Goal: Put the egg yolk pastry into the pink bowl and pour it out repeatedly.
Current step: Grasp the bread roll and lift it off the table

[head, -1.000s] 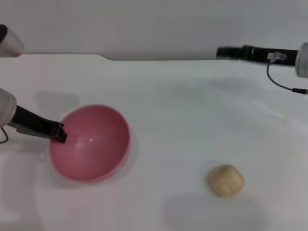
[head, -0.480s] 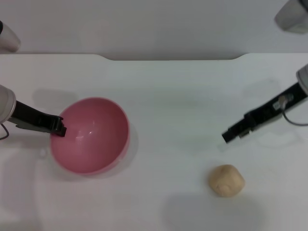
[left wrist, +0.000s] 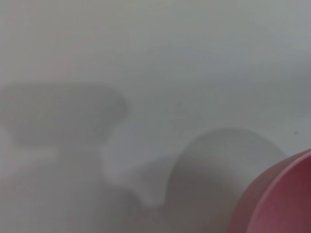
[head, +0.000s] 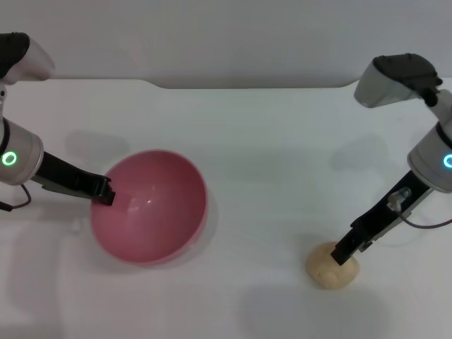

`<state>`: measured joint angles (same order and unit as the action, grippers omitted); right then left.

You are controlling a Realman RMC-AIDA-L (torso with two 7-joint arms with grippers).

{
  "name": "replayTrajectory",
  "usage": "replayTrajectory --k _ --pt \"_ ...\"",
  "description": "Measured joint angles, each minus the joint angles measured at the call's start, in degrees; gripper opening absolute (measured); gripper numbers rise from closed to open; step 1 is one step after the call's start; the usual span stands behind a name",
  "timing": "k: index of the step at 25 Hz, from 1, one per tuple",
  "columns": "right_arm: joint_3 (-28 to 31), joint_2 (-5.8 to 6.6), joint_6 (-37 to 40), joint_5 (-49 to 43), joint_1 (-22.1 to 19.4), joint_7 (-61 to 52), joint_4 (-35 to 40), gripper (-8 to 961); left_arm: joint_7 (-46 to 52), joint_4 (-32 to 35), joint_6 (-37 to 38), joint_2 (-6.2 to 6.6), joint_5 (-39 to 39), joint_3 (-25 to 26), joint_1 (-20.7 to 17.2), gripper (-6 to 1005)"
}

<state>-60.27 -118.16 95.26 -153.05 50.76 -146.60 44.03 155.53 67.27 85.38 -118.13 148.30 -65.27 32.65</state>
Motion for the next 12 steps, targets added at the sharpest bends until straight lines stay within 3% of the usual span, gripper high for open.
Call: replayTrajectory --k 12 --pt "-3.74 -0.72 -7.52 1.91 1.25 0.06 -5.91 474 0.47 -0.03 -0.27 -0.08 -0.84 -0.88 -0.05 -2"
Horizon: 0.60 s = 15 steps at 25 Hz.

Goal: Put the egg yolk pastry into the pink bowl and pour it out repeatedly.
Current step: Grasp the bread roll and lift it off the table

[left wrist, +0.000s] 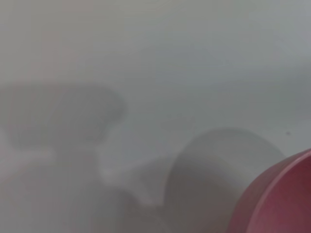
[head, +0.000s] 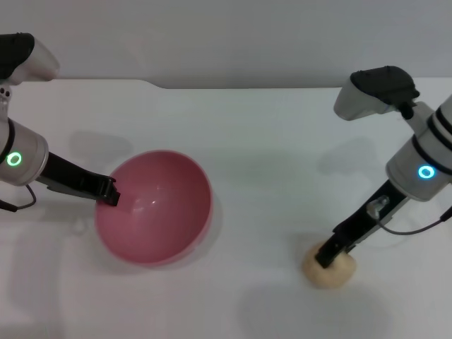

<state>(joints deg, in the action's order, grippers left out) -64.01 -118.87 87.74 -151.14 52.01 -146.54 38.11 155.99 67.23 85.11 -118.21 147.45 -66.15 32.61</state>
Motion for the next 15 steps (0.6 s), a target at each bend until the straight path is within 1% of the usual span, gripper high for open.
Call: replayTrajectory --k 5,10,12,15 --pt "-2.08 0.01 -0.56 2.05 -0.11 0.83 -0.85 466 0.06 0.0 -0.05 0.0 -0.05 -0.44 0.17 -1" --pt "-1.45 0.19 -0.31 3.05 -1.19 2.3 0.01 436 0.09 0.0 -0.08 0.0 -0.07 -0.57 0.23 -1" --pt "-0.94 0.34 -0.14 5.5 -2.42 4.21 1.65 422 0.1 0.0 -0.11 0.0 -0.08 -0.57 0.24 -1" --pt "0.25 0.67 0.76 10.01 -4.81 6.58 6.19 400 0.1 0.0 -0.11 0.0 -0.08 -0.57 0.33 -2"
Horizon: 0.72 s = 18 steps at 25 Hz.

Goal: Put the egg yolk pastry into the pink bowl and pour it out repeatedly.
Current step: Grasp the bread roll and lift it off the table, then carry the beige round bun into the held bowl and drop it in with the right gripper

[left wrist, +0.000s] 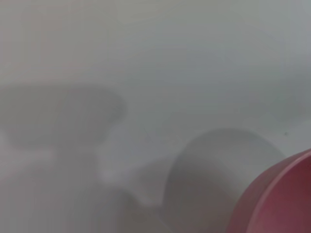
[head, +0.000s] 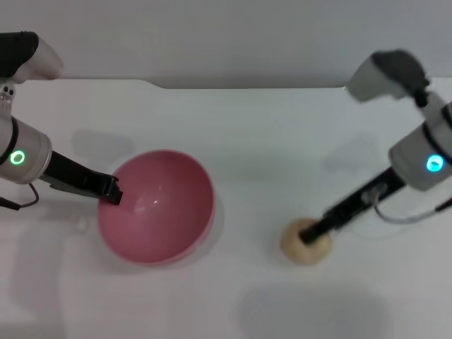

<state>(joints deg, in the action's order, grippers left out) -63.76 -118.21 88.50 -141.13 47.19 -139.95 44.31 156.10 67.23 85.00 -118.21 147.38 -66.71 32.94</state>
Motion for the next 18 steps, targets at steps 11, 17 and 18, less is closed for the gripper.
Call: replayTrajectory --k 11,17,18 --pt "1.16 0.0 2.05 20.81 -0.44 11.44 16.18 287 1.31 -3.13 -0.36 -0.08 0.16 -4.83 4.77 -2" --pt "-4.97 -0.12 1.42 20.34 3.2 13.48 12.82 252 2.83 -3.63 -0.94 -0.35 0.02 -8.73 7.23 -1" --pt "-5.82 -0.19 1.23 19.8 3.52 13.34 12.25 256 2.96 -3.64 -1.07 -0.35 0.01 -9.04 7.48 -1"
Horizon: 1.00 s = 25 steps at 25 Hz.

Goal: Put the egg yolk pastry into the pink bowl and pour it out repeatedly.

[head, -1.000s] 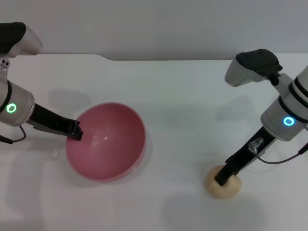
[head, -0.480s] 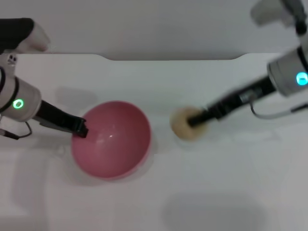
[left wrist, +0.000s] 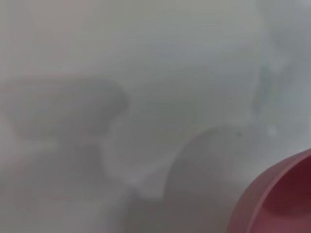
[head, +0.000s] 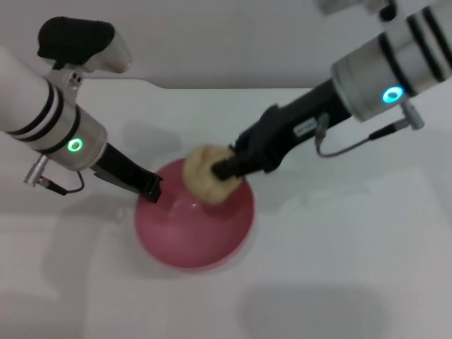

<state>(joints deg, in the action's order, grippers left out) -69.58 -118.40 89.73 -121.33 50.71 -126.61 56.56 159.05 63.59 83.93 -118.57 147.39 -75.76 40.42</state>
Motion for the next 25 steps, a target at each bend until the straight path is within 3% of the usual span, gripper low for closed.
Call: replayTrajectory --k 3,8,12,14,19,25 --pt "-2.35 -0.19 -0.86 -1.93 0.37 -1.15 -0.91 266 0.04 -0.02 -0.42 0.0 -0.05 -0.13 0.44 -1" --pt "-2.01 -0.26 -1.36 -2.36 -1.15 -3.1 0.81 373 0.04 -0.05 -1.5 0.19 -0.08 -0.12 0.55 -1" --pt "1.26 -0.24 -1.7 -2.56 -3.39 -7.25 3.81 459 -0.3 0.26 -3.89 0.28 -0.07 -0.06 -0.05 -2" --pt "6.02 -0.12 -1.6 -2.56 -4.84 -9.72 4.57 502 -0.46 1.49 -6.24 0.37 -0.08 0.27 -1.26 -2" --pt "19.05 0.24 0.07 -2.83 -9.56 -12.05 5.26 506 -1.27 10.19 -15.66 0.45 -2.43 -0.18 -9.15 -2" --pt "32.17 0.33 0.98 -7.72 -14.88 -11.7 5.18 510 -11.28 20.62 -31.95 0.46 -15.7 -7.11 -22.39 -1"
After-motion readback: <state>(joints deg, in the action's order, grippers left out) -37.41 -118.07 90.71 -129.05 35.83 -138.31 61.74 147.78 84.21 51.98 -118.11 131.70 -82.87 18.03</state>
